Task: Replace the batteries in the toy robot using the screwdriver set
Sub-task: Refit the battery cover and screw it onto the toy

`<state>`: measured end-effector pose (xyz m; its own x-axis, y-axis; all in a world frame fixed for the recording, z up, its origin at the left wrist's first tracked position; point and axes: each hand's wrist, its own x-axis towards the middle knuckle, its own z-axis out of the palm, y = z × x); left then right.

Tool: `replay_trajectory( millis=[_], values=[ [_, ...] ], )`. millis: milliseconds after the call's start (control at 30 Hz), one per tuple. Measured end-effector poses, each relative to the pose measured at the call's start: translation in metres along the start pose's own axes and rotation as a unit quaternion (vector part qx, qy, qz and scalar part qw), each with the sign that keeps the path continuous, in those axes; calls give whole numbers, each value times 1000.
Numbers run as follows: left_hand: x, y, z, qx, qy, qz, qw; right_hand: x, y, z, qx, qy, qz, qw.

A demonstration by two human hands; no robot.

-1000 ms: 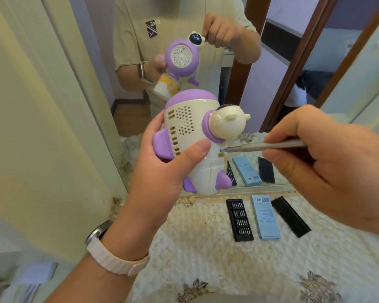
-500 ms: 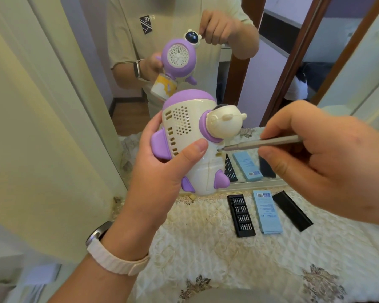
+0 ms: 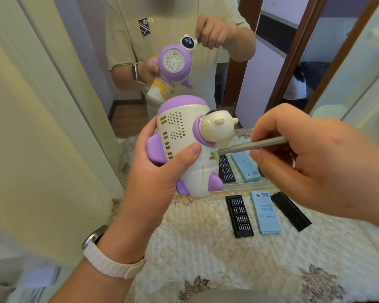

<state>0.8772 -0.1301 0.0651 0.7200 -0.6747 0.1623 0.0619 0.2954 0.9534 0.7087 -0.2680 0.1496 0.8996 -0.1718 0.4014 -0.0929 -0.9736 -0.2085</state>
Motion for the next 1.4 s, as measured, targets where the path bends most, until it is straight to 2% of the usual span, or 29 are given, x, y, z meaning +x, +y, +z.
replay_trajectory(
  millis=[233, 467, 1400],
  values=[
    [-1, 1, 1, -8, 15, 2, 1000, 1, -3, -4, -57, 0, 6, 998],
    [-6, 3, 5, -10, 20, 12, 1000, -3, -5, -7, -16, -17, -1, 1000],
    [-9, 9, 10, 7, 34, 37, 999, -1, -10, -15, -72, 5, 13, 997]
  ],
)
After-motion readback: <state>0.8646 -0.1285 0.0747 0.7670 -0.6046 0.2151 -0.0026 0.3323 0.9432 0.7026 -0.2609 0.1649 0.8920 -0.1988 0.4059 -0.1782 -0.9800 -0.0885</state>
